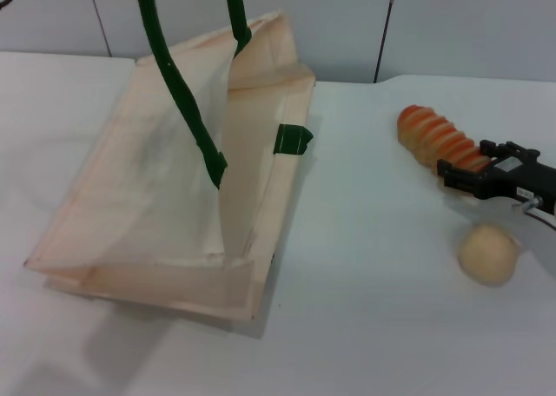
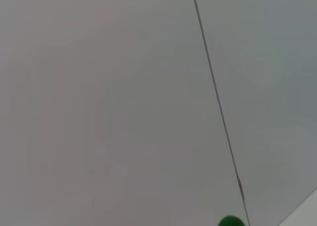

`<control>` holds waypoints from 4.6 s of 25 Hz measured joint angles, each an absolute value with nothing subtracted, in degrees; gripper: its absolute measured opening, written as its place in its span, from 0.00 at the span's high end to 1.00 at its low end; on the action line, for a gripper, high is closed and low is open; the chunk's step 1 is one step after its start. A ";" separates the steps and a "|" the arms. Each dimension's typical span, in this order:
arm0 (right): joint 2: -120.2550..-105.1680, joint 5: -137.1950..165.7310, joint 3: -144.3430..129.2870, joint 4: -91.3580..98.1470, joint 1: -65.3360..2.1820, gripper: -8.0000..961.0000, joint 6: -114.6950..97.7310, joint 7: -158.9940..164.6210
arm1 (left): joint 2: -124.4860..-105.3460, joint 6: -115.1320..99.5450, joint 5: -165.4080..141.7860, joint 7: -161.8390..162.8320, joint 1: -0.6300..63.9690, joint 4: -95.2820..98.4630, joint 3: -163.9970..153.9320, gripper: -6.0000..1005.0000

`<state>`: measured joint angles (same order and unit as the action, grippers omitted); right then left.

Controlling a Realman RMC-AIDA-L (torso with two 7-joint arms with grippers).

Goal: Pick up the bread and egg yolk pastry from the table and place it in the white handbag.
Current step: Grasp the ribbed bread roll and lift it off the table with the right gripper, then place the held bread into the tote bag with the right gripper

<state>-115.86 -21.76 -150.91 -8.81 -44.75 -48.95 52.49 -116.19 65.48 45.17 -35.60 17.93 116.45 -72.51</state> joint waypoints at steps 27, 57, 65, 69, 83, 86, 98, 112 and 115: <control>-115.93 -22.24 -150.37 -10.97 -44.81 0.11 -50.52 52.85 | -116.19 66.10 43.79 -35.68 17.89 116.54 -72.51 0.89; -116.02 -21.52 -150.81 -7.92 -45.12 0.12 -45.61 52.74 | -116.28 66.08 43.76 -35.68 18.10 116.36 -72.55 0.89; -116.01 -21.01 -150.90 -5.70 -45.50 0.12 -39.80 52.68 | -116.28 66.00 43.66 -35.68 18.11 116.37 -72.50 0.89; -116.01 -20.98 -150.91 -4.80 -45.69 0.13 -37.90 52.55 | -116.28 66.00 43.46 -35.68 18.11 116.37 -72.50 0.89; -116.10 -22.18 -150.25 -5.24 -45.66 0.29 -39.18 52.83 | -116.28 66.10 42.17 -35.68 17.68 116.37 -72.51 0.89; -116.09 -23.46 -149.68 -6.54 -45.63 0.32 -43.29 52.85 | -116.25 66.10 42.17 -35.68 17.59 116.37 -72.51 0.89; -116.52 -25.64 -149.99 -21.64 -44.27 0.39 -72.44 56.61 | -116.12 65.49 41.93 -36.61 18.12 116.37 -72.51 0.89; -116.67 -16.58 -150.22 -19.43 -44.66 0.47 -80.95 56.85 | -116.00 65.40 44.13 -38.23 20.95 116.19 -71.76 0.89; -116.67 -16.52 -150.93 -17.43 -45.13 0.47 -80.42 56.60 | -116.00 65.47 44.19 -38.57 21.05 116.18 -71.85 0.89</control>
